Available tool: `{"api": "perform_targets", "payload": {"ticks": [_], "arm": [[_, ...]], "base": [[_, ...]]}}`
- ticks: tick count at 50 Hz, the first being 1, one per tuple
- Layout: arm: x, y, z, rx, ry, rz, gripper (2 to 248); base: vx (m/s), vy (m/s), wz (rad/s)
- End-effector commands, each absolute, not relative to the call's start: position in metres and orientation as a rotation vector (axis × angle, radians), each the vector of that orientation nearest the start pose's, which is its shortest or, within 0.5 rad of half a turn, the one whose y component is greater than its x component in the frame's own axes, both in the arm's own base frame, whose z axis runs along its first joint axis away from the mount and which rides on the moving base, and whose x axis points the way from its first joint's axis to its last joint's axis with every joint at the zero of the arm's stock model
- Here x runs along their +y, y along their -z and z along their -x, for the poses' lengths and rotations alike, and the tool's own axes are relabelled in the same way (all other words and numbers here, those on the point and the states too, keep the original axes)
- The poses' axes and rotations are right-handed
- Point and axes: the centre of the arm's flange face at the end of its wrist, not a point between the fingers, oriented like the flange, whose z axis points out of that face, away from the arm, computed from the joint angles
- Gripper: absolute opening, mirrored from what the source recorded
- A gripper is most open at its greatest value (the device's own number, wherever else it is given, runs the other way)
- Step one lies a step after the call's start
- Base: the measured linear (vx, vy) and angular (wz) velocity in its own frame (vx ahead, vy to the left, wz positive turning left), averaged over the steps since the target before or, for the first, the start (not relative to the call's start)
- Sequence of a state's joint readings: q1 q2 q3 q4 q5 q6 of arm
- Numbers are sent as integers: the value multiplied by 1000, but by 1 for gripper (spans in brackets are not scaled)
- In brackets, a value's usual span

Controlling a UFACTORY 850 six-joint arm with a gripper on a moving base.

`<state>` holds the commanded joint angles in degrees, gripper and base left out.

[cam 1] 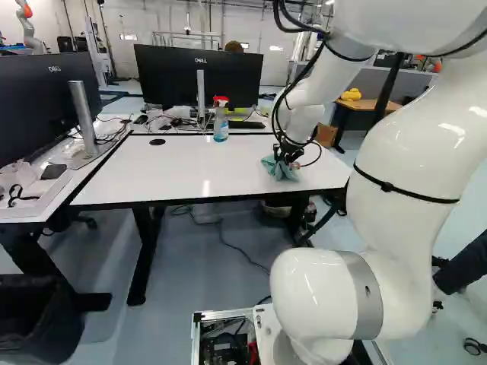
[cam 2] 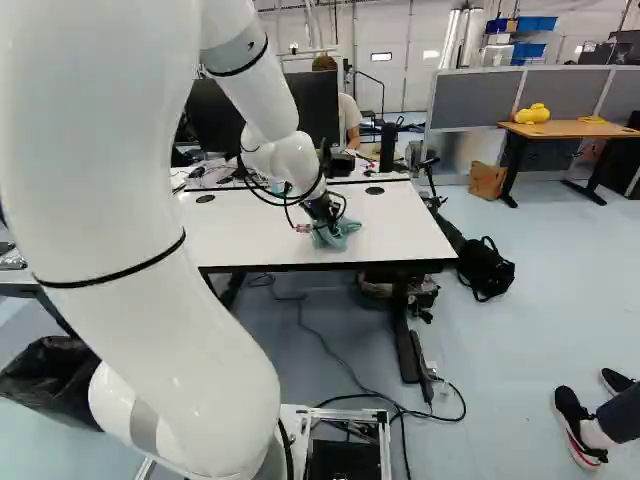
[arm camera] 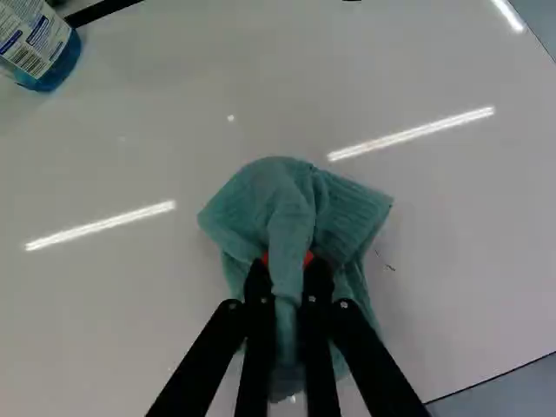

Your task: Clean the table with the green towel

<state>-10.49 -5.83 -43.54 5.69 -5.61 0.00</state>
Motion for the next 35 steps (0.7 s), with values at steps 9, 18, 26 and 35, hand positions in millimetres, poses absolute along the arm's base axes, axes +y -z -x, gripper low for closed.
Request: {"api": "perform_targets", "payload": {"ticks": [9, 18, 26, 35], "arm": [[-85, -430, -441, 436, 868, 3005, 37], [-90, -430, -423, 465, 866, 3006, 37], [-93, -430, -415, 481, 866, 3007, 37], [-93, -430, -415, 481, 866, 3007, 37]], "base": [[0, 0, 0], [0, 0, 0], [0, 0, 0], [0, 0, 0]]}}
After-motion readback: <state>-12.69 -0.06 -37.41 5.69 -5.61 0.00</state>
